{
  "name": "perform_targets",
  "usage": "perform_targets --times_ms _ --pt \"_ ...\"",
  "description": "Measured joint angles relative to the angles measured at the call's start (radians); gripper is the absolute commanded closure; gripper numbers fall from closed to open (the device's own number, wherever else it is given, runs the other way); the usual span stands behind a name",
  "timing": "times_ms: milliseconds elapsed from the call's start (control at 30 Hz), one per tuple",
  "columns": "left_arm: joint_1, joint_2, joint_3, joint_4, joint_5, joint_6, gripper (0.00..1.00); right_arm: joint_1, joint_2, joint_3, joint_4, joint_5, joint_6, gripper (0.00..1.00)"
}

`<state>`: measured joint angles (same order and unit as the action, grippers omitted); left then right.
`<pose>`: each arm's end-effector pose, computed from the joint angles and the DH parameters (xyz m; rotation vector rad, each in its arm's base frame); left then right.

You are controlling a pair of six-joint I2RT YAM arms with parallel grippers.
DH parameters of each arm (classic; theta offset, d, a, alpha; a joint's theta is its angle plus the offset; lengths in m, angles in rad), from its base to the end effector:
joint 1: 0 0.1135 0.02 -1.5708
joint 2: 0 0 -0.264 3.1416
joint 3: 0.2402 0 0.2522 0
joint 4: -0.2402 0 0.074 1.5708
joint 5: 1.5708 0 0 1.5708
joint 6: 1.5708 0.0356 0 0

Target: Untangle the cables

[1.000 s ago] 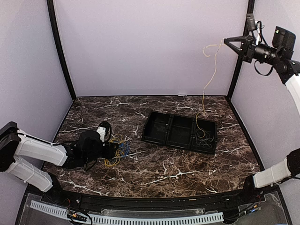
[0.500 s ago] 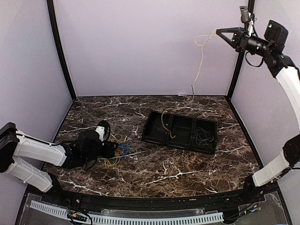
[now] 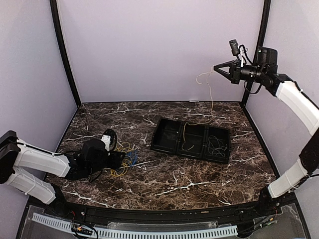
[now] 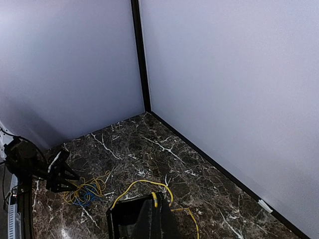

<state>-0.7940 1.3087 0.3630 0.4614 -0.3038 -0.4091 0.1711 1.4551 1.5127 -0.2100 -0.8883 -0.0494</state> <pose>0.1752 -0.1631 0.1547 0.2062 2.0496 -0.4421 0.3165 0.0827 0.4351 -0.8308 1.5283 0.8489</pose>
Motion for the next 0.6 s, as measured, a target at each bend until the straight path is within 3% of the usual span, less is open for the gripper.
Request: perform_targets --times_ms 400,600 --pt "0.0 0.005 -0.002 0.001 0.0 -0.004 0.43 0.195 0.115 -0.08 -0.061 0.102 -0.133 1.0" --pt "0.0 0.004 -0.004 0.0 -0.001 -0.003 0.43 0.224 0.15 -0.092 -0.084 0.139 -0.171 1.0"
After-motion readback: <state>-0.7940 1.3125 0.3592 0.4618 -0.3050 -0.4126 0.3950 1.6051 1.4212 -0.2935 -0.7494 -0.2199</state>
